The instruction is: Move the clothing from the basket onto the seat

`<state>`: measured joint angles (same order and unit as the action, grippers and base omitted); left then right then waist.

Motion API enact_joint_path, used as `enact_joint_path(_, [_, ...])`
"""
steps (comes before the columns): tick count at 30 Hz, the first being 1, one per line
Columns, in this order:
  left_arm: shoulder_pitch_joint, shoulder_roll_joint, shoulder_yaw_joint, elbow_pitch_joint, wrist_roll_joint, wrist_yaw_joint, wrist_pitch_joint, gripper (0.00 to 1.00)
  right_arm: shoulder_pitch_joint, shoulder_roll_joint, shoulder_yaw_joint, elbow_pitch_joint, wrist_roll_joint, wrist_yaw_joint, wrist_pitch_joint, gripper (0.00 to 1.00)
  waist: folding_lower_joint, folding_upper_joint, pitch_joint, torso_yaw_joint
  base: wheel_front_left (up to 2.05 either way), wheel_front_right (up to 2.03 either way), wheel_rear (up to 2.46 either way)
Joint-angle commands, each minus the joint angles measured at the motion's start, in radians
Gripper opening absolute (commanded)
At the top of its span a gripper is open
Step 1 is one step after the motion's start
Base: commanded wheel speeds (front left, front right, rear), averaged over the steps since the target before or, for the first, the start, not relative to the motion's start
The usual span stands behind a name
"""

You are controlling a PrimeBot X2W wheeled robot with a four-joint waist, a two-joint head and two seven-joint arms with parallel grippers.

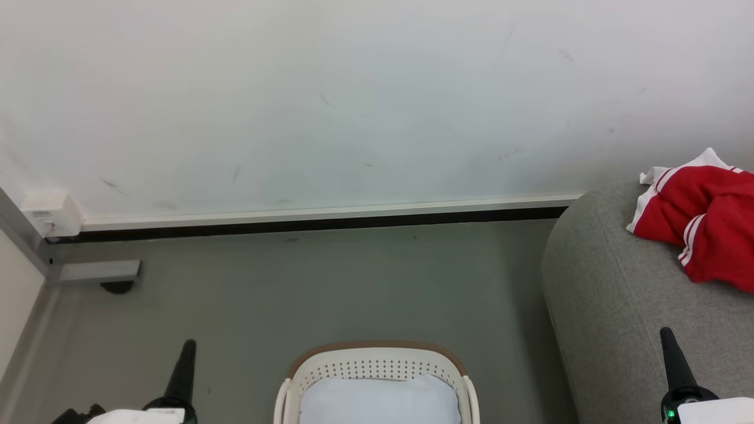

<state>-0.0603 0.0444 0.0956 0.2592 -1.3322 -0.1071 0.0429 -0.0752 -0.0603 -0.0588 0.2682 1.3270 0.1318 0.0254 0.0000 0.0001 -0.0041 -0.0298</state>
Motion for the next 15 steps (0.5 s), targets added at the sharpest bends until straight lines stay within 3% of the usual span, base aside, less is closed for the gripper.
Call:
enact_joint_path(1, [-0.015,0.008,0.006,-0.008,-0.016,-0.009,0.004,0.00,-0.013,-0.007,-0.004,-0.010,0.025,-0.001,0.003,0.00,0.0000,-0.0001,0.000,0.001,0.00,0.00,0.00])
enact_joint_path(15, [-0.032,0.009,0.012,-0.011,-0.128,-0.017,0.035,0.00,-0.026,-0.006,-0.020,-0.017,0.142,-0.002,0.035,0.00,0.0000,-0.0001,0.003,0.012,0.00,0.00,0.00])
